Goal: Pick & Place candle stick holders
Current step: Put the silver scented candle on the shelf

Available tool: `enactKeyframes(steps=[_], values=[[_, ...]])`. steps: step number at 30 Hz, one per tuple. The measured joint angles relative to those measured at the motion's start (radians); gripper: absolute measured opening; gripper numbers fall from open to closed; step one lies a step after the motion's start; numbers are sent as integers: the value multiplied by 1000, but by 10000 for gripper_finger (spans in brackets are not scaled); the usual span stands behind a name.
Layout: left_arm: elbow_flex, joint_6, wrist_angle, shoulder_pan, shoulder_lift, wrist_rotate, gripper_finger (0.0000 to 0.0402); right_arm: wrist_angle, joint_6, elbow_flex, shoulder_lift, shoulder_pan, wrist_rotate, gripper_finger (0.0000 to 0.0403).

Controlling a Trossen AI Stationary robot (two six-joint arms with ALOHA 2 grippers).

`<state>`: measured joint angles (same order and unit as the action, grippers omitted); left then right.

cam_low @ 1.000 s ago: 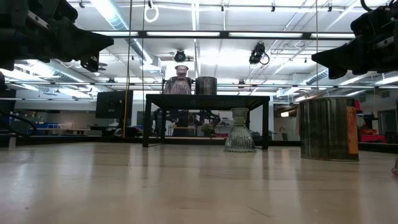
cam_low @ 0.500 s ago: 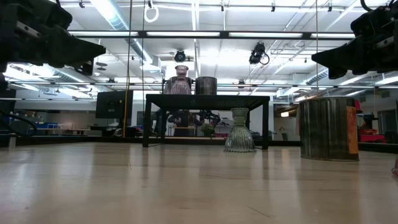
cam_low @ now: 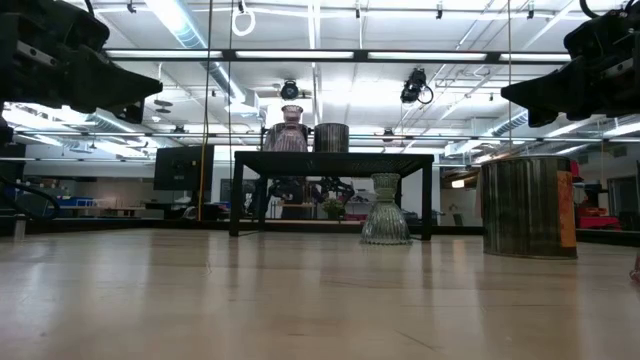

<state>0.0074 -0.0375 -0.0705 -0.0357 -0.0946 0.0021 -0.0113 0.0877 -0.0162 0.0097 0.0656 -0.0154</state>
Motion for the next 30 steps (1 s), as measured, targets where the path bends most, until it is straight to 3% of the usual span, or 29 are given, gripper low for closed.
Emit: enactKeyframes(steps=[12, 30], values=[[0, 22, 49, 0, 92, 9, 0, 0, 0, 0, 0, 0, 0, 20], [0, 27, 62, 0, 90, -4, 15, 0, 0, 0, 0, 0, 0, 20]])
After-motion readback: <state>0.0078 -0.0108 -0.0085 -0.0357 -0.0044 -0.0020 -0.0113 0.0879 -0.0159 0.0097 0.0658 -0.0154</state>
